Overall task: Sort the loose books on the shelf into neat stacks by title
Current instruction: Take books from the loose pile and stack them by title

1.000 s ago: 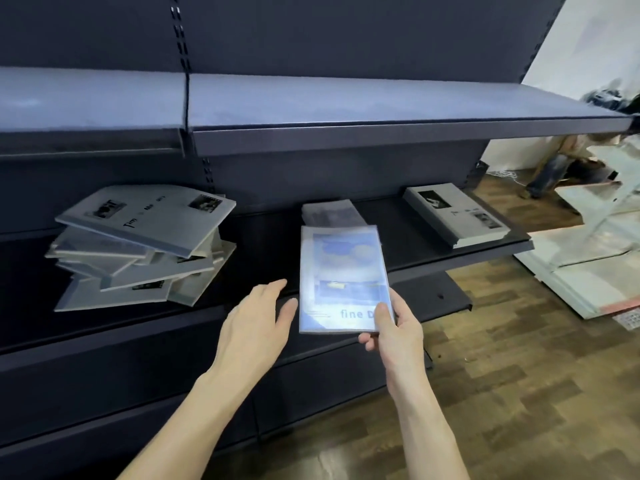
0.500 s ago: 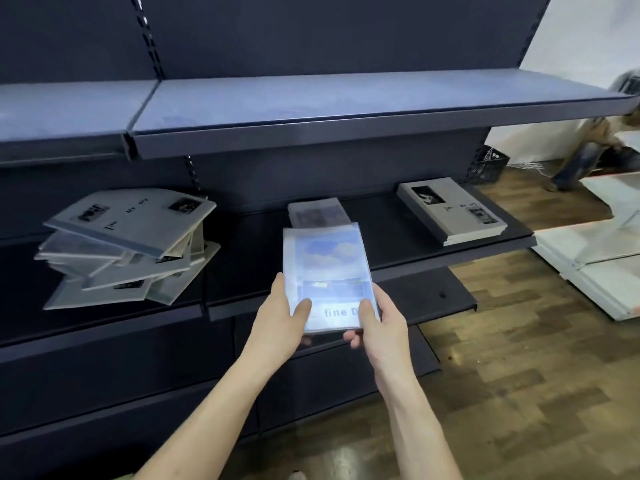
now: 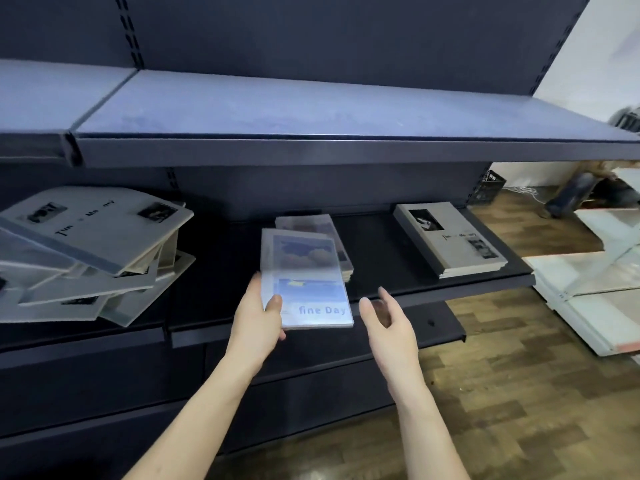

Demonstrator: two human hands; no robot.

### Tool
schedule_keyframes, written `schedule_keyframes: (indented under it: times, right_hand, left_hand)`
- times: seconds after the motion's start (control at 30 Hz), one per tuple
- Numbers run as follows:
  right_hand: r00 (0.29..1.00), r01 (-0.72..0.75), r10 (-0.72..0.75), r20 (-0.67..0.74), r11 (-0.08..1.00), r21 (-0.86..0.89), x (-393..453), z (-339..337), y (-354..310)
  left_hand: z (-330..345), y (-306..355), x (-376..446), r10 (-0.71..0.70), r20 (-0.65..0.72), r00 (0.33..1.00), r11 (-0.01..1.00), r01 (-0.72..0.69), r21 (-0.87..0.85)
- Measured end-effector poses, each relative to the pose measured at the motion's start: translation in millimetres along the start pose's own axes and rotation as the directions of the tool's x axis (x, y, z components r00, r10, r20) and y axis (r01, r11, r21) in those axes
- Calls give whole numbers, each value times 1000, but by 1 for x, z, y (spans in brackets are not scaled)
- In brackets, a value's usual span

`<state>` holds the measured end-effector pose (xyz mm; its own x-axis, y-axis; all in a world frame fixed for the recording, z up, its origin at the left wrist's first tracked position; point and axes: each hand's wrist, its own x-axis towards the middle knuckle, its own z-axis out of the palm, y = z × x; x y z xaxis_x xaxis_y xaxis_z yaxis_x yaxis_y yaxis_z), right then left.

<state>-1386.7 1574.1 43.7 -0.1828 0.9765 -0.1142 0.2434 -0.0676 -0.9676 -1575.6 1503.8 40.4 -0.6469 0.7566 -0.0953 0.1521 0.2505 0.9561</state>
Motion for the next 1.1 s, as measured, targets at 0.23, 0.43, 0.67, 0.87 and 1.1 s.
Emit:
schedule_keyframes:
  times: [0.23,0.43,0.67,0.87,1.1]
  right_hand:
    - [996,81,-84,-11,980,-183,45,0,-4]
    - [998,64,-62,17,982,-176,71,10,0]
    - [987,97,-71,144,979,-180,101,12,-5]
    - [971,108,-72,227,983,-152,123,0,-6]
    - [966,90,-58,252,989,-116,140,-11,-6]
  left_hand:
    - [13,0,39,-70,-27,997,997,69,-30]
    - [26,2,61,-130,-36,991,990,127,-64]
    - [47,8,79,-179,-99,979,982,184,39]
    - [62,17,94,-194,-88,977,970,204,133]
    - [70,14,101,-155,29,987,910,131,394]
